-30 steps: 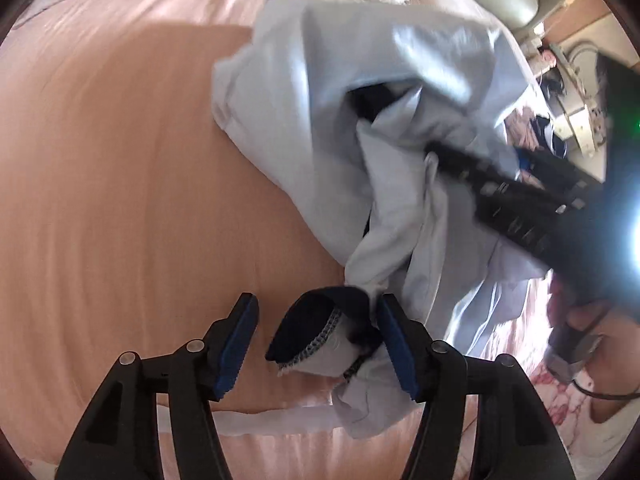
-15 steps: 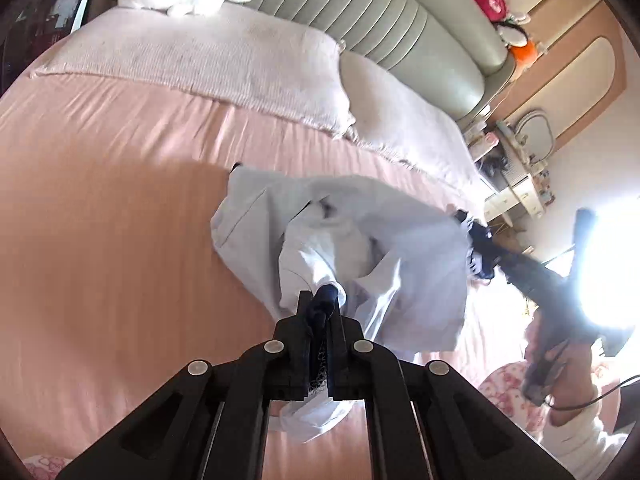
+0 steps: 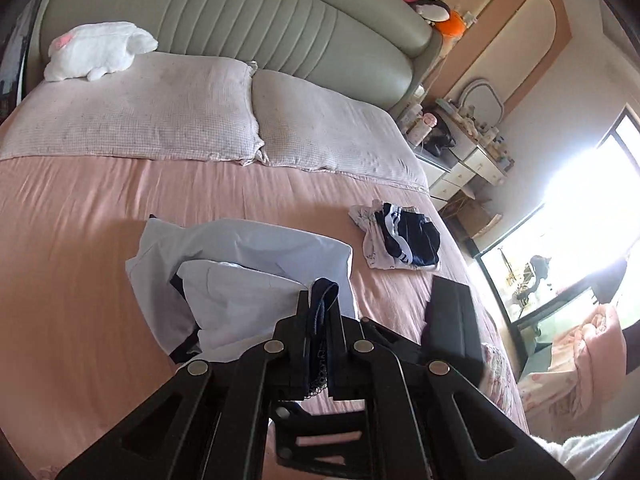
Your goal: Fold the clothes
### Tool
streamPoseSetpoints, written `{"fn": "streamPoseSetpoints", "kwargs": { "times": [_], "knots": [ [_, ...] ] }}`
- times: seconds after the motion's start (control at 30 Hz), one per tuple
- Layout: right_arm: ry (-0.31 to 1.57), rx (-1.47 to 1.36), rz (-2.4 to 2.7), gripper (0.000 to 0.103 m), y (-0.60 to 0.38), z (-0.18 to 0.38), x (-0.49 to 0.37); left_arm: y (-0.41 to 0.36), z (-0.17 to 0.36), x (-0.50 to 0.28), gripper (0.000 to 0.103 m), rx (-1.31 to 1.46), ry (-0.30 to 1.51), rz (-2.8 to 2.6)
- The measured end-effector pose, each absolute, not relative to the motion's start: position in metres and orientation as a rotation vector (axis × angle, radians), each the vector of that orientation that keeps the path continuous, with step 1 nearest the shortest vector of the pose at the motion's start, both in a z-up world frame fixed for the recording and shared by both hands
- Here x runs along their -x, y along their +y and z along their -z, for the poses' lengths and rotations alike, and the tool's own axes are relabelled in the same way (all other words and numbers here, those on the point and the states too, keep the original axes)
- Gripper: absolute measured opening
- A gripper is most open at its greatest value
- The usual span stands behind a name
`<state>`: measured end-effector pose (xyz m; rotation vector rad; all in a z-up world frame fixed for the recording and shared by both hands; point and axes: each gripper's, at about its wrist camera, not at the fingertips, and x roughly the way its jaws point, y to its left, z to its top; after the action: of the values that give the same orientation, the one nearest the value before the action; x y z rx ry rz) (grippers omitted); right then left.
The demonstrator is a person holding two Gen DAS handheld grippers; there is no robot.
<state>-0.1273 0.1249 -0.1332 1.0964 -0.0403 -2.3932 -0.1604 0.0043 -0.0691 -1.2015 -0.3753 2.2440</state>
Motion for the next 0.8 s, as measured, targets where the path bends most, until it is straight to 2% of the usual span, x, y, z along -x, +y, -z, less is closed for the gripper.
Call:
{"fn": "streamPoseSetpoints", "kwargs": {
  "times": [0.27, 0.33, 0.4, 0.5, 0.53, 0.6, 0.63, 0.67, 0.73, 0.8],
  "knots": [
    [0.016, -0.930, 2.403, 0.077, 0.136, 0.116, 0.098, 0.022, 0.068, 0.153, 0.002, 1.174, -0.430, -2.102],
    [-0.042, -0.890, 2.459, 0.075, 0.136, 0.119, 0.112, 0.021, 0.069, 0.151, 0.006, 1.179, -0.451, -2.109],
    [-0.141, -0.947, 2.517, 0.011, 0.151, 0.121, 0.128, 0.014, 0.077, 0.151, 0.006, 1.203, -0.473, -2.127],
    [-0.208, -0.964, 2.598, 0.011, 0.186, 0.116, 0.138, -0.003, 0.094, 0.153, 0.012, 1.258, -0.500, -2.167],
    [-0.187, -0.960, 2.633, 0.011, 0.198, 0.110, 0.137, -0.008, 0.101, 0.153, 0.019, 1.287, -0.497, -2.199],
    [-0.177, -0.949, 2.692, 0.011, 0.227, 0.095, 0.134, -0.016, 0.118, 0.158, 0.051, 1.350, -0.488, -2.252],
    [-0.186, -0.942, 2.717, 0.011, 0.242, 0.087, 0.132, -0.015, 0.132, 0.163, 0.080, 1.386, -0.502, -2.248],
    [-0.186, -0.935, 2.750, 0.011, 0.255, 0.080, 0.131, -0.014, 0.145, 0.169, 0.084, 1.421, -0.516, -2.244],
    [-0.133, -0.967, 2.798, 0.011, 0.273, 0.073, 0.134, -0.009, 0.172, 0.180, 0.084, 1.499, -0.523, -2.240],
    [-0.073, -0.979, 2.856, 0.013, 0.287, 0.070, 0.136, 0.006, 0.199, 0.191, 0.084, 1.599, -0.443, -2.235]
  ]
}}
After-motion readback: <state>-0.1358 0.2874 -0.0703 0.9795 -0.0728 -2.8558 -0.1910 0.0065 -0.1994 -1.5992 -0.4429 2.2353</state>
